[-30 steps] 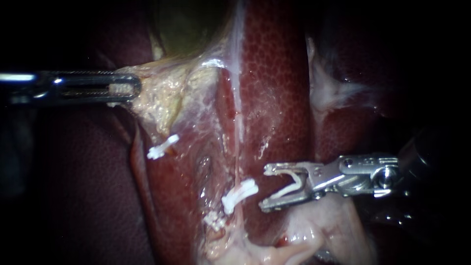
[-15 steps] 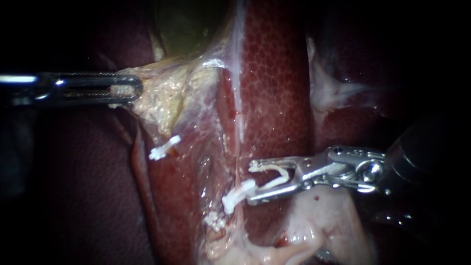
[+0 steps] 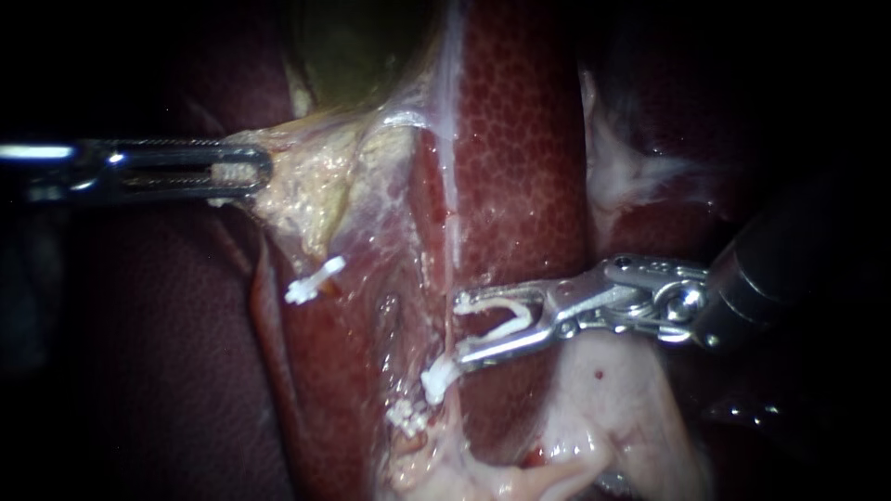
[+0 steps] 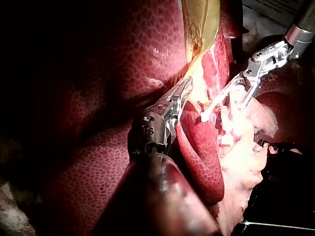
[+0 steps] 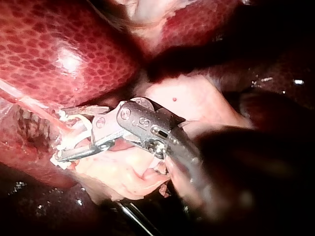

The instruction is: Clipping third clip right tube

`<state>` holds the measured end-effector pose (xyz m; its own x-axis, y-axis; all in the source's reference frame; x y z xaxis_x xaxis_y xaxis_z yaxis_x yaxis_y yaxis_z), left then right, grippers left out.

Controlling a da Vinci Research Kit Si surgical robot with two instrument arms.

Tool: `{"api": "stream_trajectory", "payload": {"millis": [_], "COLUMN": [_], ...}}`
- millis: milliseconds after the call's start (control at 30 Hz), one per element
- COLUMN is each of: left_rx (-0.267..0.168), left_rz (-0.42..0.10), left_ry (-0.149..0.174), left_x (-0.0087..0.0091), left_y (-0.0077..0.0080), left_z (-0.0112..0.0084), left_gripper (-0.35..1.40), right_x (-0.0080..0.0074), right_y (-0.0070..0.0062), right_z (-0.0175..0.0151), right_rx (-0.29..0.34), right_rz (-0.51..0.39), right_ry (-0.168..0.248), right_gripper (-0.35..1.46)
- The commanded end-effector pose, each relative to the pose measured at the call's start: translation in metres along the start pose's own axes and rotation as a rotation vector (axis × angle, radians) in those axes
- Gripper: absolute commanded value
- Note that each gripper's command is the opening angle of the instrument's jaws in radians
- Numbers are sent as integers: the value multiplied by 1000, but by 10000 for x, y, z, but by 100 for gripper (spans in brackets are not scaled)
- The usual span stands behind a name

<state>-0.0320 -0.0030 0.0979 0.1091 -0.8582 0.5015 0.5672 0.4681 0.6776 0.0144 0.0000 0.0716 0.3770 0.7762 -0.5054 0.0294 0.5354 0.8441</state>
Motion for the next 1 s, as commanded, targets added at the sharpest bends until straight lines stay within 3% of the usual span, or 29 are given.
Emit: {"api": "stream_trajectory", "payload": {"millis": [33,300,1000], "left_rx": [0,0,0], "left_rz": [0,0,0], "left_ry": [0,0,0], "left_x": [0,0,0], "left_y": [0,0,0], "left_z": [0,0,1], "left_gripper": [-18,-18,-18], "right_x": [1,5,7], "right_y": [2,8,3], "right_z": [1,16,37], "right_rx": [2,63,109], "right_rz": [4,7,48], "right_ry": [3,26,68], "right_gripper": [55,55,49]}}
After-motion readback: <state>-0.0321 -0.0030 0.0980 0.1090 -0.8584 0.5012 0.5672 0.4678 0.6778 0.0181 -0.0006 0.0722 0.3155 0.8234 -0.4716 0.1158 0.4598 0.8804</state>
